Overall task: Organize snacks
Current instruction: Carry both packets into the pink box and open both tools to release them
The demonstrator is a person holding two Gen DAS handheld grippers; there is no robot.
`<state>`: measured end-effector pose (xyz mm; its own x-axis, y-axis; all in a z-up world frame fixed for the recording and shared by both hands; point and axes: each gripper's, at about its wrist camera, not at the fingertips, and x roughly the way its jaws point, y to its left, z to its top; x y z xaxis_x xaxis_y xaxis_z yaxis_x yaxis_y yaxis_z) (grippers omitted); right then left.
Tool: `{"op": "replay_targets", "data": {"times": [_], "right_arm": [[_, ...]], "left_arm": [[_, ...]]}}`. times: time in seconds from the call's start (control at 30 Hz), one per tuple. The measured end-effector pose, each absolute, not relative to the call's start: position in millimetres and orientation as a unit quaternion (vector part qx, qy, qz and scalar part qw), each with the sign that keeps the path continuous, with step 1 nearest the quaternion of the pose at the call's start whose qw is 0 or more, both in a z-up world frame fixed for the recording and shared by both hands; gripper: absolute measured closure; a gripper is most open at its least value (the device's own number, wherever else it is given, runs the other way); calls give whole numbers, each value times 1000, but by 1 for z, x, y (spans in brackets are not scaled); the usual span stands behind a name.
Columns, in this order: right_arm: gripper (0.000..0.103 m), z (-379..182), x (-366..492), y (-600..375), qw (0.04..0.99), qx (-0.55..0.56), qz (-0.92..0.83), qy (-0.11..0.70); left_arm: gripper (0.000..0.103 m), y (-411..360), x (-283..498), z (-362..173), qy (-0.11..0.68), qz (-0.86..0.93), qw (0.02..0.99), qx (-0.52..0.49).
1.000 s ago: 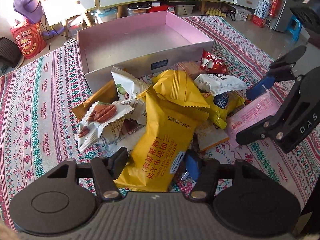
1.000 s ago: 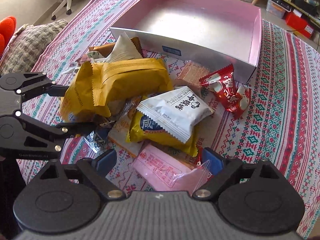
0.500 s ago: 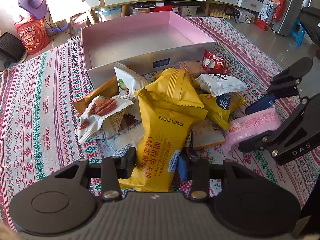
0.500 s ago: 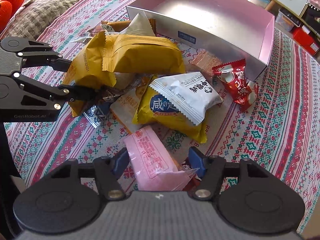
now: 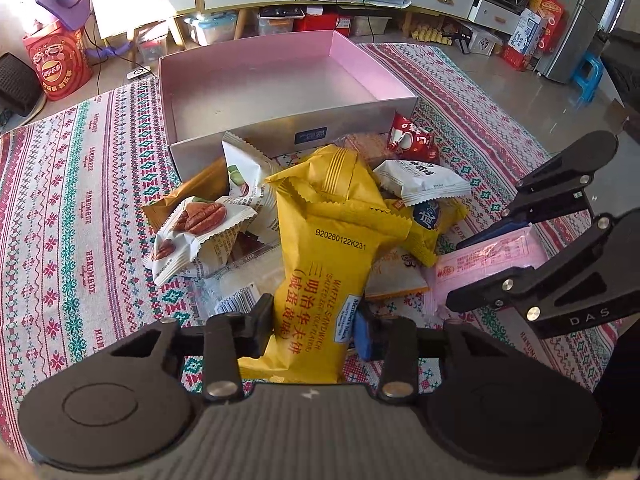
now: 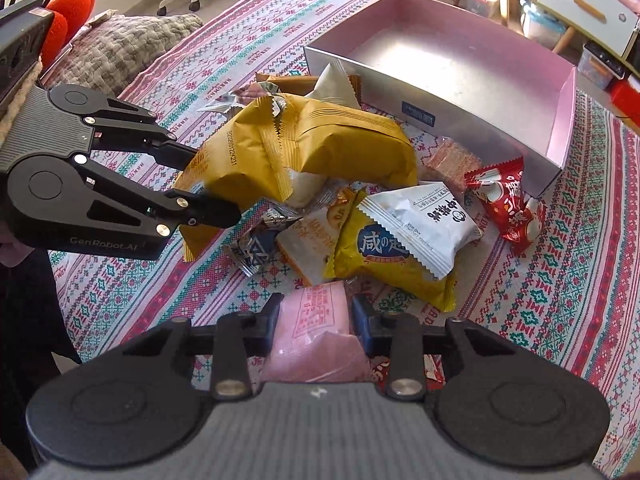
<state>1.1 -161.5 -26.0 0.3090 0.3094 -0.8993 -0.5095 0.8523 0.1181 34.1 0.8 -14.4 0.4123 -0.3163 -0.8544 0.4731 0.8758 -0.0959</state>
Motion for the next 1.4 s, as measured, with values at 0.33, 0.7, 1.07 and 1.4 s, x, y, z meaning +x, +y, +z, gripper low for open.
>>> {"op": "replay_targets", "data": {"times": [0.33, 0.7, 1.07, 1.4], "right_arm": [[72, -3, 4, -168, 815, -39, 274, 508], [72, 23, 33, -196, 854, 22, 218, 472], [72, 26, 81, -213, 903, 62, 121, 408], [72, 9, 121, -218, 916, 56, 84, 388]], "left_arm": [[57, 1, 28, 7, 472, -248, 843, 73], [57, -5, 48, 29, 441, -231, 865, 62], [57, -22, 108, 39, 421, -171, 889, 61], [57, -35, 176, 26, 423, -136, 894, 49]]}}
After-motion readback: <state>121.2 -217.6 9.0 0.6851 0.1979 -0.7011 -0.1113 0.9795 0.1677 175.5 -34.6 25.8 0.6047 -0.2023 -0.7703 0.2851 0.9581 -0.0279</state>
